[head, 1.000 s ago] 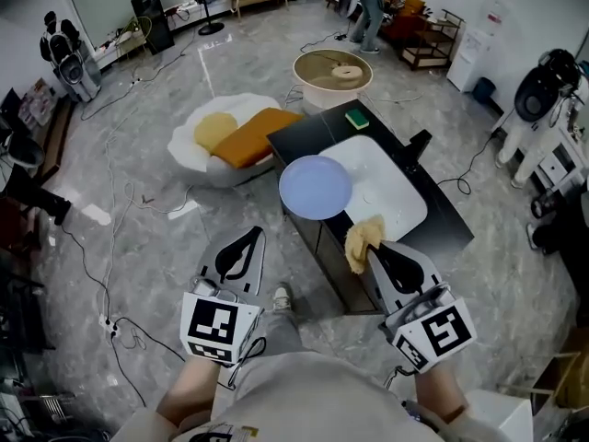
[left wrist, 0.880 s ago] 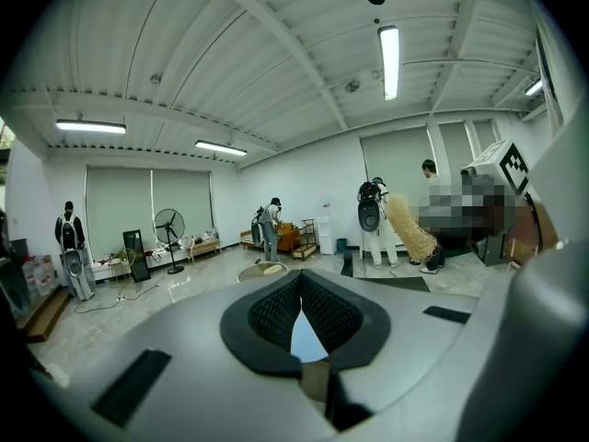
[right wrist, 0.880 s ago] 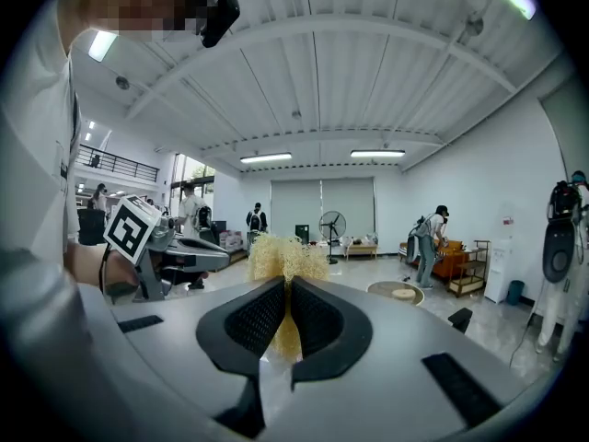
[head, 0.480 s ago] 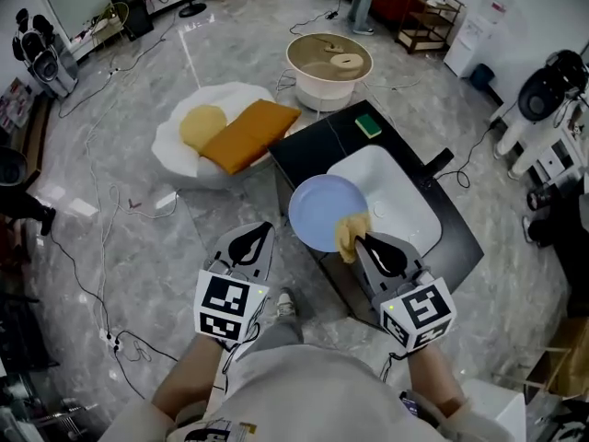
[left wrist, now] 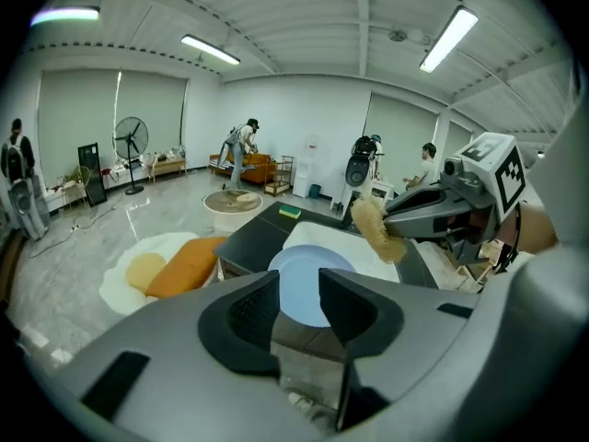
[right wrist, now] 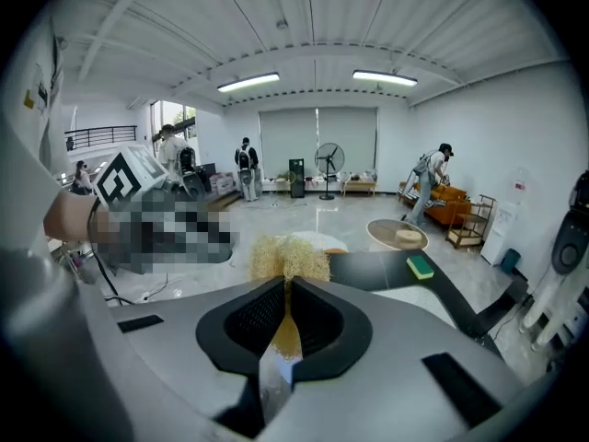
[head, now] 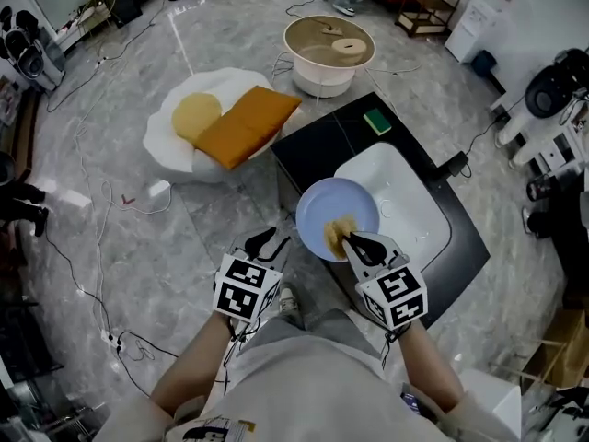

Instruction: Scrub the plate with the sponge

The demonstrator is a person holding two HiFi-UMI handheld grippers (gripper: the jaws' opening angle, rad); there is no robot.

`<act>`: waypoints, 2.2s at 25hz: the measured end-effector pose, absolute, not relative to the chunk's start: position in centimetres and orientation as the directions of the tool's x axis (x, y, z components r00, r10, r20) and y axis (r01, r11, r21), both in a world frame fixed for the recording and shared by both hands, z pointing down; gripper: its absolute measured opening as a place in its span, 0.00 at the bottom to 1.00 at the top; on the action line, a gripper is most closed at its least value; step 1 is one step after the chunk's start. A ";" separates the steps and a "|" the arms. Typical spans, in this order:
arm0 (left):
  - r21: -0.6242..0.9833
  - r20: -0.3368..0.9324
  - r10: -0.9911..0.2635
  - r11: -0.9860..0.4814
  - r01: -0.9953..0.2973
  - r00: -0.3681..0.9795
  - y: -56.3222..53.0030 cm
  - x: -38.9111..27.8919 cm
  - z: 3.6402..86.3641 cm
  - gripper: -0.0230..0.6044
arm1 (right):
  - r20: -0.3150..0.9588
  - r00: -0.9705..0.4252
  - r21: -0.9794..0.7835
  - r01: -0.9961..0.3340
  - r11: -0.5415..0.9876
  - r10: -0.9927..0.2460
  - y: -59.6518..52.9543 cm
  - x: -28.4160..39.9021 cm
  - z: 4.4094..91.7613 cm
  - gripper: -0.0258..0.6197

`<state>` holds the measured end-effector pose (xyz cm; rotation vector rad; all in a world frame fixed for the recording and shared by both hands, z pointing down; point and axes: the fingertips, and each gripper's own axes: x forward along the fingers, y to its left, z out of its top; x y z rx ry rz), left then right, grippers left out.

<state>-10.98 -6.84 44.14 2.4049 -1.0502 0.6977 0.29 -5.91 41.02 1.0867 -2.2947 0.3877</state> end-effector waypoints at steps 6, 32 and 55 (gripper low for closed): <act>0.258 0.654 -0.478 -0.589 -0.766 0.587 -7.2 -10.3 48.2 0.29 | 0.690 -0.489 -0.072 -0.780 0.622 -0.534 -6.8 1.4 46.5 0.11; 0.487 0.753 -0.352 -0.268 -0.831 0.556 -10.0 -6.3 61.3 0.30 | 0.846 -0.488 -0.170 -0.629 0.759 -0.215 -7.9 3.1 59.9 0.11; 0.568 0.760 -0.350 -0.052 -0.822 0.547 -11.0 -5.3 64.9 0.14 | 0.864 -0.500 -0.253 -0.537 0.805 -0.062 -8.5 0.5 64.6 0.11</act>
